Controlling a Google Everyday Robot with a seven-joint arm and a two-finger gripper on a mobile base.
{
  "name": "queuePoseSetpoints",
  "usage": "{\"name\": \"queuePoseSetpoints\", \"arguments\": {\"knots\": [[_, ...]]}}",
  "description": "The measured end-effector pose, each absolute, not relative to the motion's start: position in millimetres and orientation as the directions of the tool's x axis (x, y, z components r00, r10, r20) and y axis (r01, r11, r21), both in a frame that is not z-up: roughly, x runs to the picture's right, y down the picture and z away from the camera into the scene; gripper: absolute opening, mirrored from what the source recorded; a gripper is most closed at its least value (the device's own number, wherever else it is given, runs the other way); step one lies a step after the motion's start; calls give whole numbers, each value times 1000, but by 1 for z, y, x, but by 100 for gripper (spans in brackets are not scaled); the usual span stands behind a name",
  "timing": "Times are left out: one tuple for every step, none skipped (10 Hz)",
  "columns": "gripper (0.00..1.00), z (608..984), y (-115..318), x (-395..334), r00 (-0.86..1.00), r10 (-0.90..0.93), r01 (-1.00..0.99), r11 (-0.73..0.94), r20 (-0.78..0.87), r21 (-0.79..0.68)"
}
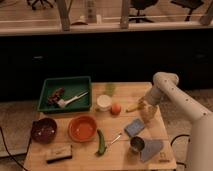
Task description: Place banana in red bowl
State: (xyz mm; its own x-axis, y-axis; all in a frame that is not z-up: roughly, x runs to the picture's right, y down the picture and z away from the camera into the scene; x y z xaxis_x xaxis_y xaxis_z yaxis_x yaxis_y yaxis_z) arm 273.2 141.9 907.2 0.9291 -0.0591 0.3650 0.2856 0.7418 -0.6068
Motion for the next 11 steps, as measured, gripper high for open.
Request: {"name": "queuePoseSetpoints", "arguments": {"knots": [[80,907,142,273,929,-60,287,741,365,-607],[80,907,143,273,929,-61,288,740,365,-608],[80,907,143,273,928,-64,291,739,366,-607],[80,907,143,273,928,-66,292,739,367,-607],[80,907,144,273,928,-67,294,738,367,-608],[80,907,144,273,927,-70,297,737,368,-608],[80,907,145,273,927,-72,299,736,368,-608],[80,907,145,273,927,-74,301,735,369,-608],[80,906,145,273,926,-76,302,734,369,-608],[80,906,146,273,926,-78,305,733,369,-608],[80,906,146,273,926,-82,307,733,369,-607]]}}
